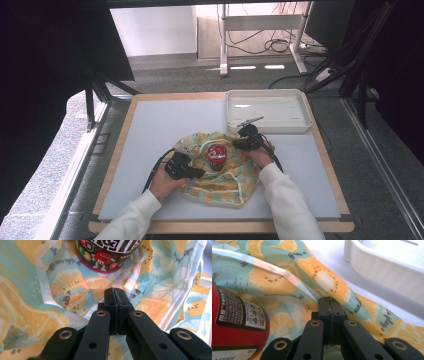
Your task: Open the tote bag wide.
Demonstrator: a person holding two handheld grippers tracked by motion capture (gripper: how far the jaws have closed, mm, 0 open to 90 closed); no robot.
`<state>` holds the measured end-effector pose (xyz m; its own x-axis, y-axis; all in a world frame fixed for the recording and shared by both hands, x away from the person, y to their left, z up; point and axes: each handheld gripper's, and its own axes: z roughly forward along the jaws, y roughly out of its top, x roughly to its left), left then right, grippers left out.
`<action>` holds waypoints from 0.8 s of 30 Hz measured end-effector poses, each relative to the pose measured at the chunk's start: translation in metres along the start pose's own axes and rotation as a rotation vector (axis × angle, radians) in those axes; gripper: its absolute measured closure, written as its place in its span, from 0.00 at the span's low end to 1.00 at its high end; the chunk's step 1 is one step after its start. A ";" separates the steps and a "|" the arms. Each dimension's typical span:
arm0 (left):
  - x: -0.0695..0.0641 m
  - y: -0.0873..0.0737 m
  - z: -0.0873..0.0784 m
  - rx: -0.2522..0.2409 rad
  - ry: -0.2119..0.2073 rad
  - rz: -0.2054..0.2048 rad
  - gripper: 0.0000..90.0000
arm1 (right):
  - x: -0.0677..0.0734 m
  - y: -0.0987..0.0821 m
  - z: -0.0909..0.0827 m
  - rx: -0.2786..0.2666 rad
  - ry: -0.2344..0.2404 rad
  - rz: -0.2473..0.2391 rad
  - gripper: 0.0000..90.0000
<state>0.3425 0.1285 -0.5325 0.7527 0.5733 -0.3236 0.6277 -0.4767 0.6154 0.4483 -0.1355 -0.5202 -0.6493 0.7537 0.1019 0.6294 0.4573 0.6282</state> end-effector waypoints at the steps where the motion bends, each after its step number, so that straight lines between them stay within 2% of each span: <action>1: 0.000 0.000 0.000 0.001 0.001 0.002 1.00 | 0.000 0.000 0.000 0.003 -0.004 -0.001 0.99; 17: 0.001 -0.001 0.004 0.011 -0.029 -0.012 1.00 | -0.002 -0.003 -0.004 -0.009 0.007 0.011 0.99; 20: 0.002 0.000 0.001 -0.009 -0.012 -0.014 1.00 | 0.000 -0.003 -0.006 -0.025 0.002 0.003 0.99; 24: 0.002 0.002 -0.009 -0.054 0.014 -0.011 1.00 | 0.005 0.000 -0.020 -0.068 0.001 -0.016 0.99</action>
<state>0.3439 0.1351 -0.5254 0.7428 0.5876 -0.3209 0.6239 -0.4336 0.6502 0.4367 -0.1406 -0.5043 -0.6593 0.7462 0.0920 0.5886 0.4361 0.6807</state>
